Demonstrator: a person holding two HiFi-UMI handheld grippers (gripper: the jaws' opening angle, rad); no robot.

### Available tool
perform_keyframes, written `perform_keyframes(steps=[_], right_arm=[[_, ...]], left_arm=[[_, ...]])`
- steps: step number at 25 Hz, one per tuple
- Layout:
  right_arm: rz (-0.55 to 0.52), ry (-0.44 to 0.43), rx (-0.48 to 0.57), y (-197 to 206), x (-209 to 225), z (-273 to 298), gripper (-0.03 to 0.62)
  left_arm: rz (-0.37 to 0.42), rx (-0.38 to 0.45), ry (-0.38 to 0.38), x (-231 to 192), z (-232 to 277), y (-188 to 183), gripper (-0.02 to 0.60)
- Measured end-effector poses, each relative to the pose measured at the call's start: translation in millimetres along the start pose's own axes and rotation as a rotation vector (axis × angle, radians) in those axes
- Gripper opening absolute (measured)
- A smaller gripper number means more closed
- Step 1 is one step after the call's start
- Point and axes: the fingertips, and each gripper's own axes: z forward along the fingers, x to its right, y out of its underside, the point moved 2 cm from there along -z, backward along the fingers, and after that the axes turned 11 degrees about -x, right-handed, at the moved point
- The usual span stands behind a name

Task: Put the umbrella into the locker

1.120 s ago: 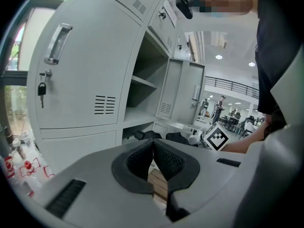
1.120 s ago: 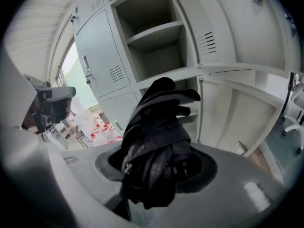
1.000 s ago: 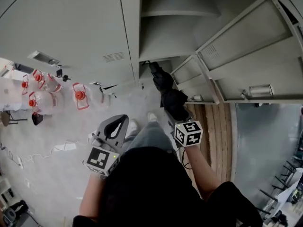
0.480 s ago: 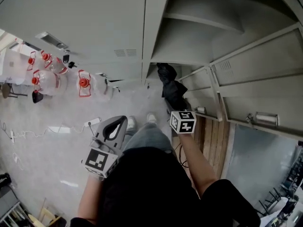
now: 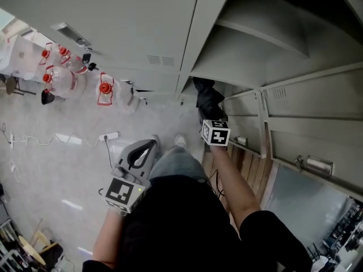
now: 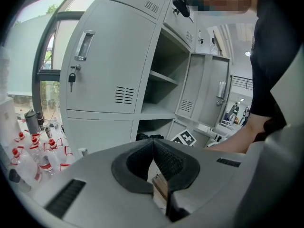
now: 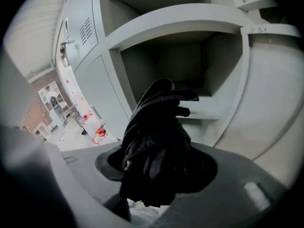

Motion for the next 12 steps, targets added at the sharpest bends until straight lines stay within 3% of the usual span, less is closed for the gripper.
perform_keyframes(steps=[2,6,12], right_arm=[[-0.01,0.001,-0.006,-1.8,2.3,9.0,0.249],[-0.037,0.003,0.003,-9.9,6.1,22.3,0.251],[-0.109,0.025,0.015,-23.2,9.9,41.2,0.256]], left_arm=[[-0.021,-0.002,-0.013,1.0,-0.4,1.8,0.009],[-0.136,-0.028,-0.041,5.5,-0.7,1.5,0.009],[-0.143,-0.02,-0.079,3.8,-0.5,8.2,0.009]])
